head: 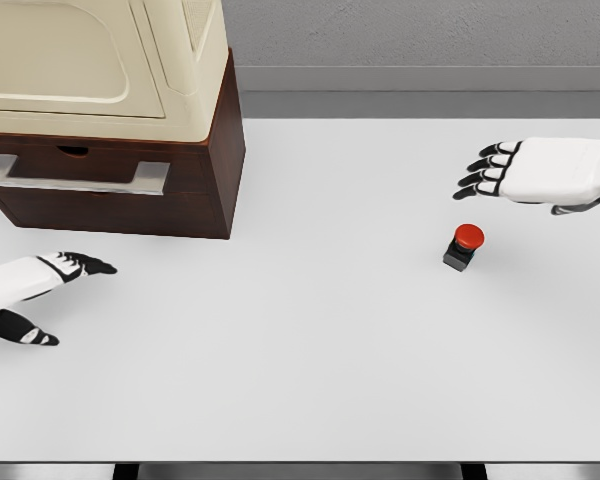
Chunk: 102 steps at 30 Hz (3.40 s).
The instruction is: Open the cabinet drawer with left arm, and place a switch into the drawer with right arm
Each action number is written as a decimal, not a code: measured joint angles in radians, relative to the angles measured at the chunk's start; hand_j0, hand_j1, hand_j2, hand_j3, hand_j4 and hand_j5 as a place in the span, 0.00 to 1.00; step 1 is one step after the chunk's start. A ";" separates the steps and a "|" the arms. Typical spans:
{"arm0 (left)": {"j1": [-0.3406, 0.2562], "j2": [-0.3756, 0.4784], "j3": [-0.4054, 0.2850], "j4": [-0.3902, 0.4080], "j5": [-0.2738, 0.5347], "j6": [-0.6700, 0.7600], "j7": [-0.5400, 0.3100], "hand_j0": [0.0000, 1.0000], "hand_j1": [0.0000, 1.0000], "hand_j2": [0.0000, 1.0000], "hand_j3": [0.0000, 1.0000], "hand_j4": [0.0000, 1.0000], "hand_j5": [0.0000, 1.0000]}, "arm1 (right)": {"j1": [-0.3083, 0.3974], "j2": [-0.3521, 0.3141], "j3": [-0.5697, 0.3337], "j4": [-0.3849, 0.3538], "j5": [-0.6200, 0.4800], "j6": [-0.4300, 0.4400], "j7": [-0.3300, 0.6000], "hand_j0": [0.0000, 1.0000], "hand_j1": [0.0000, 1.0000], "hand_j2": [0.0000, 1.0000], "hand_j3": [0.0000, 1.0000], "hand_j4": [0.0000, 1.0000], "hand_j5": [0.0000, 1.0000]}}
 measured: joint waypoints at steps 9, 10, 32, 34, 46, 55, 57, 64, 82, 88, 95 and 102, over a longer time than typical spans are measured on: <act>-0.086 -0.015 -0.045 -0.179 0.008 0.000 0.004 1.00 1.00 1.00 1.00 1.00 1.00 | 0.071 -0.019 -0.016 0.015 -0.042 -0.001 0.000 1.00 1.00 1.00 1.00 1.00 1.00; -0.098 -0.022 -0.047 -0.190 0.014 0.000 0.006 1.00 1.00 1.00 1.00 1.00 1.00 | 0.101 -0.020 -0.029 0.016 -0.042 -0.001 0.000 1.00 1.00 1.00 1.00 1.00 1.00; -0.479 0.202 -0.368 -0.219 0.378 0.000 0.006 1.00 1.00 1.00 1.00 1.00 1.00 | 0.095 0.087 0.030 0.029 -0.039 0.000 0.000 1.00 1.00 1.00 1.00 1.00 1.00; -0.480 0.272 -0.446 -0.218 0.396 0.000 0.005 1.00 1.00 1.00 1.00 1.00 1.00 | 0.081 0.099 0.034 0.046 -0.038 0.000 0.000 1.00 1.00 1.00 1.00 1.00 1.00; -0.681 0.262 -0.617 -0.219 0.685 0.000 -0.231 1.00 1.00 1.00 1.00 1.00 1.00 | 0.060 0.164 0.060 0.180 -0.035 0.000 0.000 1.00 1.00 1.00 1.00 1.00 1.00; -0.700 0.224 -0.610 -0.206 0.890 0.003 -0.322 1.00 1.00 1.00 1.00 1.00 1.00 | 0.052 0.174 0.114 0.211 -0.031 0.000 0.000 1.00 1.00 1.00 1.00 1.00 1.00; -0.706 0.225 -0.606 -0.188 0.884 0.013 -0.324 1.00 1.00 1.00 1.00 1.00 1.00 | 0.052 0.174 0.120 0.213 -0.031 0.000 0.000 1.00 1.00 1.00 1.00 1.00 1.00; -0.759 0.228 -0.581 -0.173 0.804 0.097 -0.327 1.00 1.00 1.00 1.00 1.00 1.00 | 0.044 0.175 0.126 0.219 -0.031 0.000 0.000 1.00 1.00 1.00 1.00 1.00 1.00; -0.825 0.188 -0.561 -0.108 0.686 0.360 -0.327 1.00 1.00 1.00 1.00 1.00 1.00 | 0.043 0.175 0.125 0.225 -0.032 0.000 0.000 1.00 1.00 1.00 1.00 1.00 1.00; -0.822 0.186 -0.564 -0.089 0.635 0.361 -0.327 1.00 1.00 1.00 1.00 1.00 1.00 | 0.043 0.175 0.125 0.225 -0.032 0.000 0.000 1.00 1.00 1.00 1.00 1.00 1.00; -0.818 0.186 -0.567 -0.051 0.620 0.362 -0.327 1.00 1.00 1.00 1.00 1.00 1.00 | 0.043 0.175 0.125 0.225 -0.032 0.000 0.000 1.00 1.00 1.00 1.00 1.00 1.00; -0.813 0.180 -0.570 -0.038 0.603 0.362 -0.327 1.00 1.00 1.00 1.00 1.00 1.00 | 0.034 0.174 0.123 0.224 -0.032 0.000 0.000 1.00 1.00 1.00 1.00 1.00 1.00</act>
